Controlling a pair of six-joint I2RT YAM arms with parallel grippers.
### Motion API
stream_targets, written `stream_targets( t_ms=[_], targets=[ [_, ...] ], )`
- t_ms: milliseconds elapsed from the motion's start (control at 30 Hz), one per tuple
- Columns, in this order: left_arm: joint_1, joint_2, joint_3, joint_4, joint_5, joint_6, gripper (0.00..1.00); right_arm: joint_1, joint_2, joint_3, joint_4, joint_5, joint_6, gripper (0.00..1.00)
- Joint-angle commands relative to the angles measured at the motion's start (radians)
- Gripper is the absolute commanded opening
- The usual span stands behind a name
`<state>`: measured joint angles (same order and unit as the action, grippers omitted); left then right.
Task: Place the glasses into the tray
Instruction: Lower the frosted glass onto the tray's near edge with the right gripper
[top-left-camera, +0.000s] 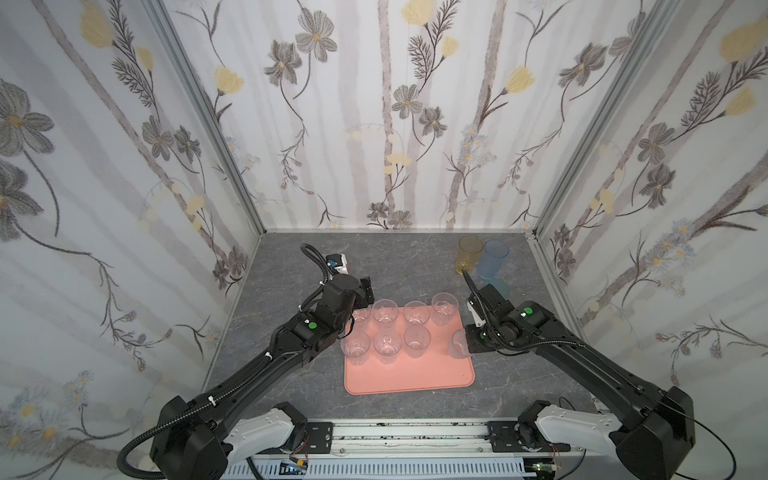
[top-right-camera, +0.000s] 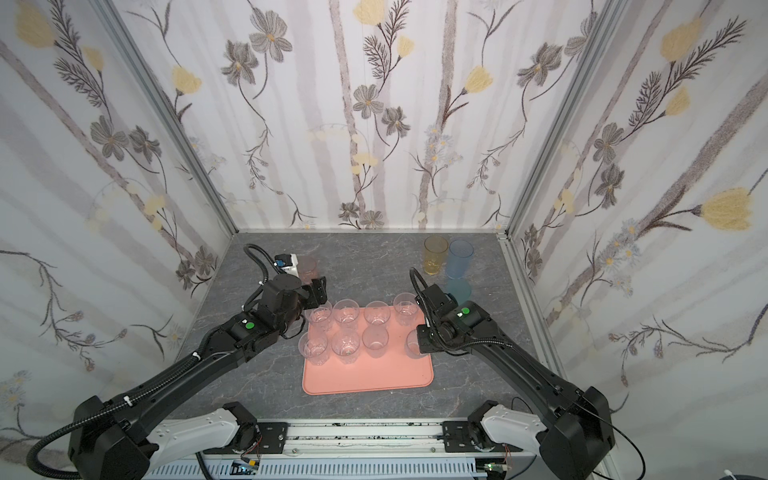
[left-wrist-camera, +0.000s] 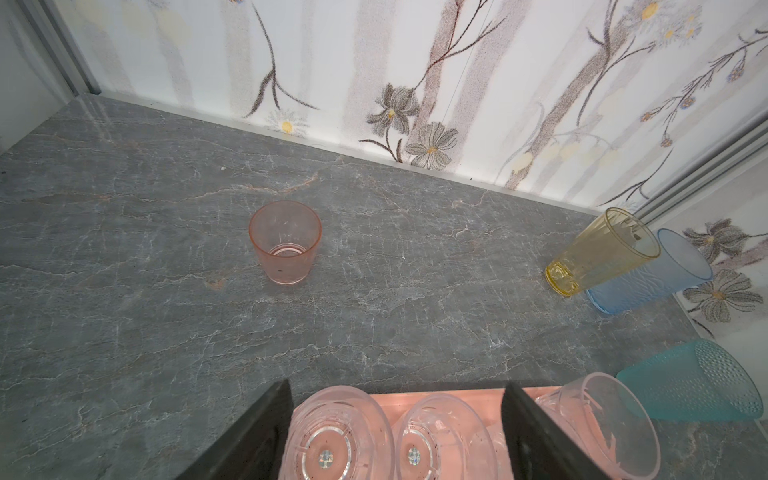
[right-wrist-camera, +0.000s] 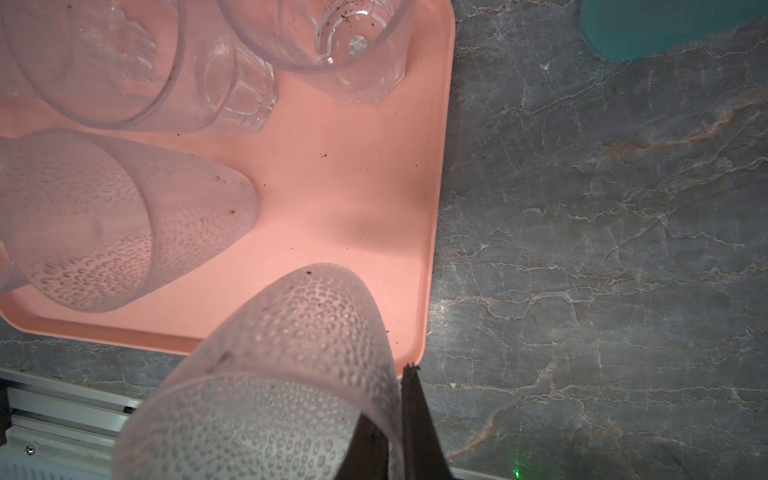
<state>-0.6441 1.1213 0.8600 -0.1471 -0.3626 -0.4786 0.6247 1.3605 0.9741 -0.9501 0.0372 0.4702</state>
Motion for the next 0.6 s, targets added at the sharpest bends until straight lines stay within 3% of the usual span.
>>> stream_targets(
  t_ms=[0, 567],
  targets=[
    [0.001, 0.009, 0.004, 0.030, -0.002, -0.012, 0.82, 0.013, 0.055, 0.010, 0.089, 0.022, 0.001, 0.00],
    [0.008, 0.069, 0.030, 0.043, -0.045, 0.066, 0.83, 0.043, 0.283, 0.061, 0.157, 0.041, -0.022, 0.01]
  ],
)
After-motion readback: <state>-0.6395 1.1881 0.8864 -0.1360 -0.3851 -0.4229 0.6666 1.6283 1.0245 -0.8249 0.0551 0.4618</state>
